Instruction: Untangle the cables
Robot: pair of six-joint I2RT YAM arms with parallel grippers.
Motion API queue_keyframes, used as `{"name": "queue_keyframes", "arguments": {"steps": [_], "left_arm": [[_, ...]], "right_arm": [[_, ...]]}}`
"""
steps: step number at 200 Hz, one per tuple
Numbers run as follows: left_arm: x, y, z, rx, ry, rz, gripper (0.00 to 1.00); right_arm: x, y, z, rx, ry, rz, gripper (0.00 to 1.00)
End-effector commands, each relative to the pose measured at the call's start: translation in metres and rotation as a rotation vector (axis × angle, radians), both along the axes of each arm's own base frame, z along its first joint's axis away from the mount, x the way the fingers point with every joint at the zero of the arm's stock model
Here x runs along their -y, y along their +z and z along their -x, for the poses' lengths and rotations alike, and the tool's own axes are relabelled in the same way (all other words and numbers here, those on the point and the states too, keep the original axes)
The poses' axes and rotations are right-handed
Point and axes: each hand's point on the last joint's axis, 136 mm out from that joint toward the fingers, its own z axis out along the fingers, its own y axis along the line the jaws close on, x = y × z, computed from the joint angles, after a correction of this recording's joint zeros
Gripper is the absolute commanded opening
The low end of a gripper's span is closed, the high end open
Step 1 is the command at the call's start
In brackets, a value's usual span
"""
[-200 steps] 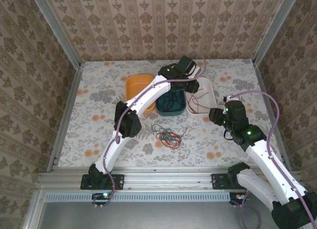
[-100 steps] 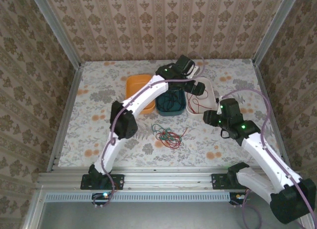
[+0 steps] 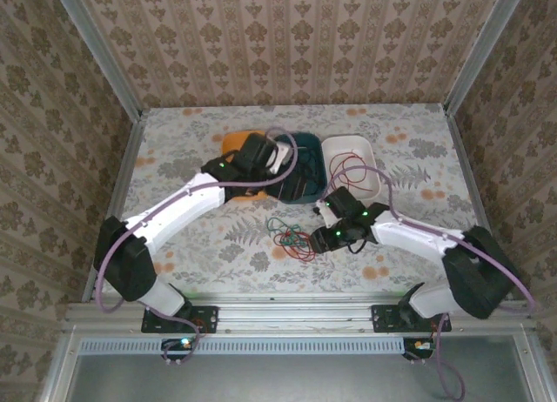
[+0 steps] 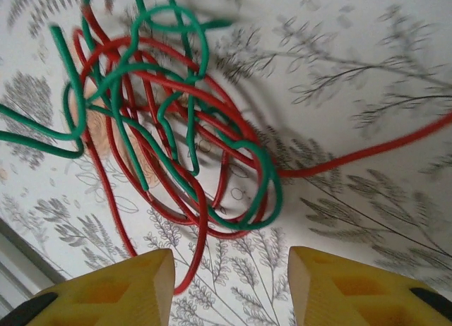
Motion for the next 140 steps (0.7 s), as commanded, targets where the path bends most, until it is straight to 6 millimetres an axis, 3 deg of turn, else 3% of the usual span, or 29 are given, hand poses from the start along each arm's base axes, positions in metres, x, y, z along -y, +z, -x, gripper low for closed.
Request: {"name": "queue_keyframes", "arguments": {"steps": [1,62,85,110,134,140], "left_arm": [[-0.012,-0.037,0.025,-0.062,-0.059,-0.095,0.96],[-0.009,-0.074,0.036,-0.114,-0.103,-0.139,0.88],[-0.009,-0.086,0.039,-0.129,-0.128,-0.177,0.84],[-0.012,-0.103,0.040,-0.152,-0.140,-0.224,0.76],[-0.013,-0.116,0.041,-0.178,-0.142,-0.255,0.67],[-0.013,-0.118,0.041,-0.184,-0.143,-0.259,0.66]], "right_arm": [[-0.010,-0.006,0.009,-0.045,0.070,0.013,0.46],[-0.021,-0.014,0.006,-0.049,0.089,0.027,0.35],[-0.019,-0.009,0.005,-0.029,0.086,0.034,0.24],[-0.015,0.010,-0.005,0.054,0.061,0.034,0.10],[-0.014,0.035,-0.018,0.137,0.029,0.006,0.08],[-0.015,0.050,-0.021,0.177,0.019,-0.023,0.07]]}}
